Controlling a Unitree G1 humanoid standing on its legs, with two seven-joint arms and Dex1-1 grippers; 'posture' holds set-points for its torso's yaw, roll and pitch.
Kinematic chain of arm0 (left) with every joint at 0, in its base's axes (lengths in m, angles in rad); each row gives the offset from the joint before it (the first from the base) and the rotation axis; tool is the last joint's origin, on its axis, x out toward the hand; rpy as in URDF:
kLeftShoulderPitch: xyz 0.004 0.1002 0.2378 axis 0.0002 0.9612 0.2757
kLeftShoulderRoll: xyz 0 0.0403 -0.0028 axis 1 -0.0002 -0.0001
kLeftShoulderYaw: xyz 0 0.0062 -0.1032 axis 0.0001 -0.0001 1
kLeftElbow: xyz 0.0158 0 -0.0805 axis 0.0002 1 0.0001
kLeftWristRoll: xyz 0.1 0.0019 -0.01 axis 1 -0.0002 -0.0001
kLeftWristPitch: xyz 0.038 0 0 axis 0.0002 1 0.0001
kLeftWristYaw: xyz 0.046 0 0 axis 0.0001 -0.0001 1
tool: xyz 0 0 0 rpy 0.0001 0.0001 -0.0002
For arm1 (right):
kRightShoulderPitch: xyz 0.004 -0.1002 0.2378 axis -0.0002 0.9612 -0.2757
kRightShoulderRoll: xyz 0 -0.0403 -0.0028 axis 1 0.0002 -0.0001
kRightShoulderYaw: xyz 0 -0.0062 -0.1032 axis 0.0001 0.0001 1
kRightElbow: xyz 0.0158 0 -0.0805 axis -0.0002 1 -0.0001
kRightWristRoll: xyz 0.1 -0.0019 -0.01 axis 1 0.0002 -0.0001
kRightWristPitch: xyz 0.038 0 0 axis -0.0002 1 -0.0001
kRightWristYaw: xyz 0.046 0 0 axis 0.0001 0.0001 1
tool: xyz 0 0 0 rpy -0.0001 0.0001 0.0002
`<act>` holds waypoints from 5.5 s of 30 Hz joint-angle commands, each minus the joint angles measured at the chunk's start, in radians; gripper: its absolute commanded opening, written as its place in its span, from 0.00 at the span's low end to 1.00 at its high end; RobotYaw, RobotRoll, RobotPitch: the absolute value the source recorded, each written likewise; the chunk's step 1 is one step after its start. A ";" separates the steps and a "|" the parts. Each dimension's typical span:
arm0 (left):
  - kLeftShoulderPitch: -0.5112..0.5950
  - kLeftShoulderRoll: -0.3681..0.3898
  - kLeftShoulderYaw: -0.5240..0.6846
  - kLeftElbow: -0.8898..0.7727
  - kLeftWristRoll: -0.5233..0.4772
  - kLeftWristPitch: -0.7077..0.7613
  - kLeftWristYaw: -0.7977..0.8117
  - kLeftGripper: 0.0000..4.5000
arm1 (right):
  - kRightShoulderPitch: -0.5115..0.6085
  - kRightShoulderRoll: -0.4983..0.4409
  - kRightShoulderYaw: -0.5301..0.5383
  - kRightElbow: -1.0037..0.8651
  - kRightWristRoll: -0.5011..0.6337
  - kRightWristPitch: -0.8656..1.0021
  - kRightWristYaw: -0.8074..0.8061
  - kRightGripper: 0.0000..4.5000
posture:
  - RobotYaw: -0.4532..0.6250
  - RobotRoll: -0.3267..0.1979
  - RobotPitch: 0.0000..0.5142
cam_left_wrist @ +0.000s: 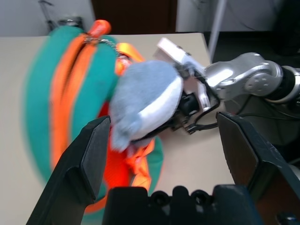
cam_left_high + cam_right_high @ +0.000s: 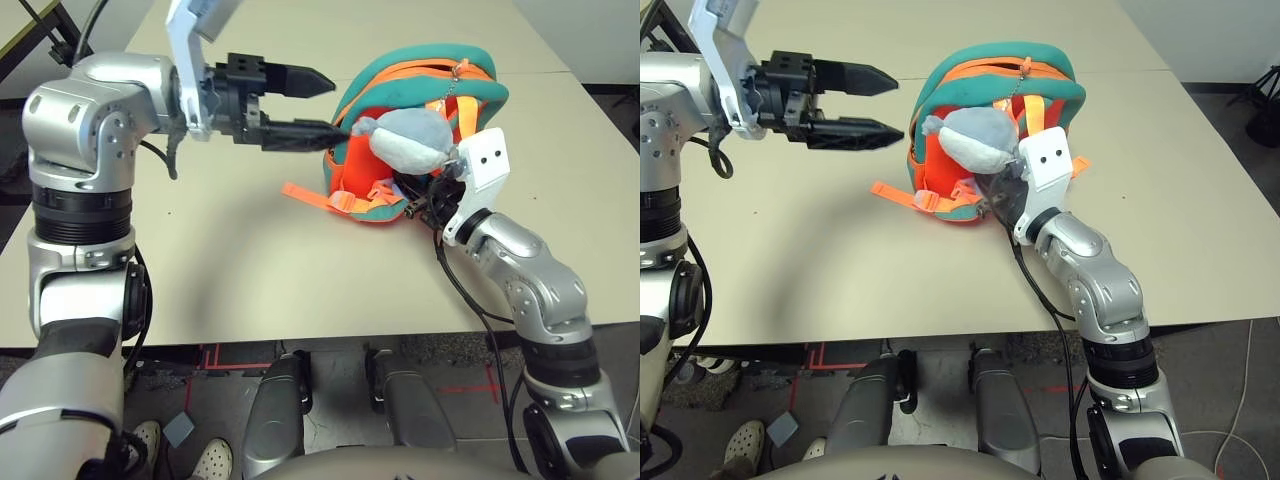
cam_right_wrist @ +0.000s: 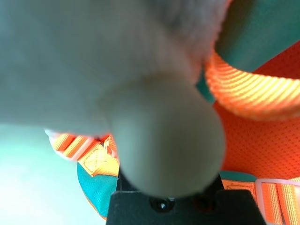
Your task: Put the pencil case into the backpack and zip it.
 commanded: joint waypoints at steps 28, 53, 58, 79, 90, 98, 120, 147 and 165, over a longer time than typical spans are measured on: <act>-0.116 -0.218 -0.124 0.375 0.258 -0.302 0.074 0.18 | 0.026 0.027 0.019 0.046 -0.025 0.003 -0.013 0.08 | 0.32 0.62 0.32; 0.027 0.014 0.138 0.247 0.203 -0.161 0.291 0.04 | -0.074 0.060 0.007 0.225 -0.065 -0.129 0.013 0.08 | 0.40 0.62 0.21; 0.088 0.058 0.166 0.219 0.188 -0.125 0.307 0.04 | -0.082 0.064 0.007 0.243 -0.069 -0.142 0.019 0.08 | 0.41 0.62 0.21; 0.443 0.053 0.163 0.197 0.162 -0.122 0.398 0.04 | -0.094 0.066 -0.001 0.269 -0.080 -0.158 0.046 0.08 | 0.42 0.62 0.21; 0.489 -0.017 0.057 0.349 0.228 -0.229 0.391 0.04 | -0.092 0.065 -0.003 0.257 -0.080 -0.149 0.039 0.08 | 0.41 0.62 0.22; 0.475 -0.055 -0.015 0.460 0.272 -0.296 0.354 0.04 | -0.094 0.069 0.001 0.259 -0.081 -0.147 0.038 0.08 | 0.40 0.62 0.23; 0.460 -0.077 0.092 0.331 0.186 -0.184 0.336 0.87 | -0.078 -0.016 -0.020 0.124 0.008 0.012 0.136 0.72 | 0.39 0.62 0.26; 0.516 -0.041 0.128 0.279 0.170 -0.161 0.344 1.00 | 0.022 -0.245 -0.300 0.190 0.142 0.049 0.222 1.00 | 0.36 0.62 0.28; 0.600 -0.119 0.406 0.382 0.199 -0.515 0.664 1.00 | -0.011 -0.168 -0.401 0.507 0.033 -0.301 0.029 1.00 | 0.39 0.62 0.29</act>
